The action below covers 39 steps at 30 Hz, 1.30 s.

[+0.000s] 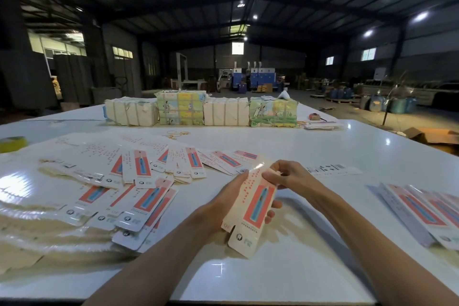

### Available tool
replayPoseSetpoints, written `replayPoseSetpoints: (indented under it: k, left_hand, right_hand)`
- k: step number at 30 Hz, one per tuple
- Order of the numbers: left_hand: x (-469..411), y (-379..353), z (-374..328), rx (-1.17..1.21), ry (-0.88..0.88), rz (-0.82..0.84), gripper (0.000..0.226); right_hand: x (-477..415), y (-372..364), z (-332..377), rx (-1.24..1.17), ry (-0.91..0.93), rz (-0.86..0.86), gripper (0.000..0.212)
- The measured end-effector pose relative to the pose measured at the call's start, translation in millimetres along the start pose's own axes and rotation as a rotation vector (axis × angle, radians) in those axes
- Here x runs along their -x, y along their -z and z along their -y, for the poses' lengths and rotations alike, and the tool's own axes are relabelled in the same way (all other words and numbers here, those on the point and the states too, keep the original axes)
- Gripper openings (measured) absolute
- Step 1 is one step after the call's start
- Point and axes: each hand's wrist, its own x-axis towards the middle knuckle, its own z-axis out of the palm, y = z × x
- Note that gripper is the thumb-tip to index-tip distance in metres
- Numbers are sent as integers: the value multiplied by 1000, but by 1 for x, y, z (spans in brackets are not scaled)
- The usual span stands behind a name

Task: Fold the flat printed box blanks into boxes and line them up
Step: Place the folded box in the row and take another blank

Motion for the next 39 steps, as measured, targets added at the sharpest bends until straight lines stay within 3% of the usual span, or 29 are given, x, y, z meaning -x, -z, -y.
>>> replayPoseSetpoints:
  k: [7, 10, 14, 21, 24, 26, 29, 31, 35, 39]
  left_hand:
    - [0, 1, 1, 46, 22, 38, 63]
    - [2, -1, 1, 21, 18, 19, 63]
    - [1, -2, 0, -11, -4, -26, 70]
    - [-6, -14, 4, -31, -35, -60, 65]
    - [-12, -20, 6, 67, 18, -106, 61]
    - [-14, -19, 5, 222, 29, -115, 55]
    - [-12, -12, 1, 462, 6, -81, 48]
    - [-11, -11, 0, 517, -16, -57, 48]
    - [-10, -14, 2, 435, -18, -107, 60]
    - [-8, -11, 4, -4, -125, -377, 56]
  right_hand:
    - [6, 8, -1, -181, -78, 106, 34]
    - [11, 5, 5, -237, -87, 168, 26]
    - [14, 5, 8, -321, -49, 134, 20]
    - [18, 6, 3, -551, 65, 234, 36]
    - [15, -4, 5, -596, 59, 178, 41]
    - [13, -11, 7, -486, 69, 74, 38]
    - [13, -20, 7, -369, 94, -114, 56]
    - [16, -27, 3, -415, 91, -103, 64]
    - [20, -35, -2, -485, 136, -72, 53]
    - [20, -27, 0, -560, 109, -63, 57]
